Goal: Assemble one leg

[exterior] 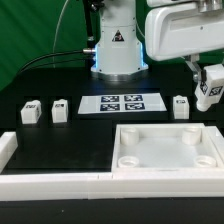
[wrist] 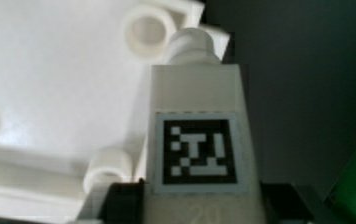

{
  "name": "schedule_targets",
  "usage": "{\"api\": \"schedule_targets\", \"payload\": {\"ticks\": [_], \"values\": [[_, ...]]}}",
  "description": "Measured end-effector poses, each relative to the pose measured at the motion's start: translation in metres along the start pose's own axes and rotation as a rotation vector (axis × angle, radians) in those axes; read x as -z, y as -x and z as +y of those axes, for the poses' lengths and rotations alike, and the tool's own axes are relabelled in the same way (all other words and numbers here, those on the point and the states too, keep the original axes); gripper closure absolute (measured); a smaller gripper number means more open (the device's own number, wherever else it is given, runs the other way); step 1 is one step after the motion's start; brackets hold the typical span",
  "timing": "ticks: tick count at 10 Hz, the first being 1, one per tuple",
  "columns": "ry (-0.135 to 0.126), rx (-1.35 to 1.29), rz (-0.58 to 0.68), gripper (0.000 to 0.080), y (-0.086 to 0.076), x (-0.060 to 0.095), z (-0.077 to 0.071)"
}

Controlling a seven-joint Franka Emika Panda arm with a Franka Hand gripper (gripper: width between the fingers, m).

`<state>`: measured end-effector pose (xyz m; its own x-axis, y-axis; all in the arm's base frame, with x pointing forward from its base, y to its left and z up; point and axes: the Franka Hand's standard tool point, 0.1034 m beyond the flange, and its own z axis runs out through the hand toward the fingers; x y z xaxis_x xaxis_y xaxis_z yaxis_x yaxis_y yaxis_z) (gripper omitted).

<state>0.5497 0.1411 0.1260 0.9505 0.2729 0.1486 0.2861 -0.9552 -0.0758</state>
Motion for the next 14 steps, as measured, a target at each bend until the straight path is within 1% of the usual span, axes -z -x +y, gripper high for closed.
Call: {"api": "schedule_targets", "payload": {"ticks": [2, 4, 5, 6, 7, 8, 9, 10, 11, 13, 14], "values": [[0.000, 0.012, 0.032, 0.0506, -0.019, -0.007, 0.011], [0.003, 0.014, 0.051, 0.0506, -0.018, -0.008, 0.010], [0.016, 0.020, 0.130, 0.0506, -0.025, -0.006, 0.013], [0.029, 0.021, 0.192, 0.0506, -0.022, -0.008, 0.015], [0.028, 0.021, 0.186, 0.0506, -0.017, -0.011, 0.015], [0.028, 0.020, 0.185, 0.0506, -0.019, -0.010, 0.016], [0.033, 0.018, 0.189, 0.0506, -0.025, -0.008, 0.025], [0.039, 0.016, 0.203, 0.0506, -0.037, -0.007, 0.038], [0.037, 0.034, 0.193, 0.0506, -0.049, -0.010, 0.044], [0.039, 0.059, 0.201, 0.0506, -0.066, -0.014, 0.053], [0.041, 0.063, 0.210, 0.0506, -0.064, -0.015, 0.052]]}}
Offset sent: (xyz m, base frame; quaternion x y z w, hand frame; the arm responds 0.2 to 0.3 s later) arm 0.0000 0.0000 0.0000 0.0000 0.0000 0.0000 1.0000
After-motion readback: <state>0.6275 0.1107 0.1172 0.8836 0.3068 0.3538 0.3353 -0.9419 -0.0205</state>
